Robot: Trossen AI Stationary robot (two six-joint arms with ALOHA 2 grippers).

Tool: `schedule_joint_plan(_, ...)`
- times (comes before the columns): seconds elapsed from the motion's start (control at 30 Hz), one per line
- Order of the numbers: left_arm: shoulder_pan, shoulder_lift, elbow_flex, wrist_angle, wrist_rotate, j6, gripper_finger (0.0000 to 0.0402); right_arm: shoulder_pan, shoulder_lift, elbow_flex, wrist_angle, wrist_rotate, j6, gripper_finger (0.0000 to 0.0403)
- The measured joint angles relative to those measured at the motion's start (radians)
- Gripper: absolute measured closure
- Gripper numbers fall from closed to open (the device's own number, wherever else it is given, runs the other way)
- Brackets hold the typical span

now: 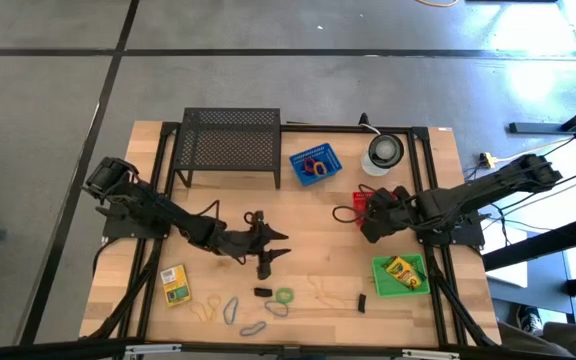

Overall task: Pick & Place Office Desk Supplies
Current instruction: Put the black arm band into the red bin

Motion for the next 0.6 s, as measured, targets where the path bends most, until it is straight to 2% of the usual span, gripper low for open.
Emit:
schedule_joint_plan(0.17, 0.000, -0.011, 0.000, -0.147, 0.158, -0.105, 0.0231, 0.000, 0.005, -0.004, 0.002, 0.000, -0.001, 0.0379)
schedule_joint_plan(0.37, -0.013, -0.030, 0.000, -0.323, 0.395, -0.162, 0.0231, 0.000, 0.005, -0.004, 0.002, 0.000, -0.001, 0.0330)
schedule_joint_plan(0.47, -0.034, -0.031, 0.000, -0.370, 0.443, -0.161, 0.0231, 0.000, 0.005, -0.004, 0.002, 0.007, -0.001, 0.0295)
schedule_joint_plan(0.6, -0.068, -0.031, 0.000, -0.421, 0.450, -0.117, 0.0231, 0.000, 0.005, -0.004, 0.003, 0.023, -0.001, 0.0244)
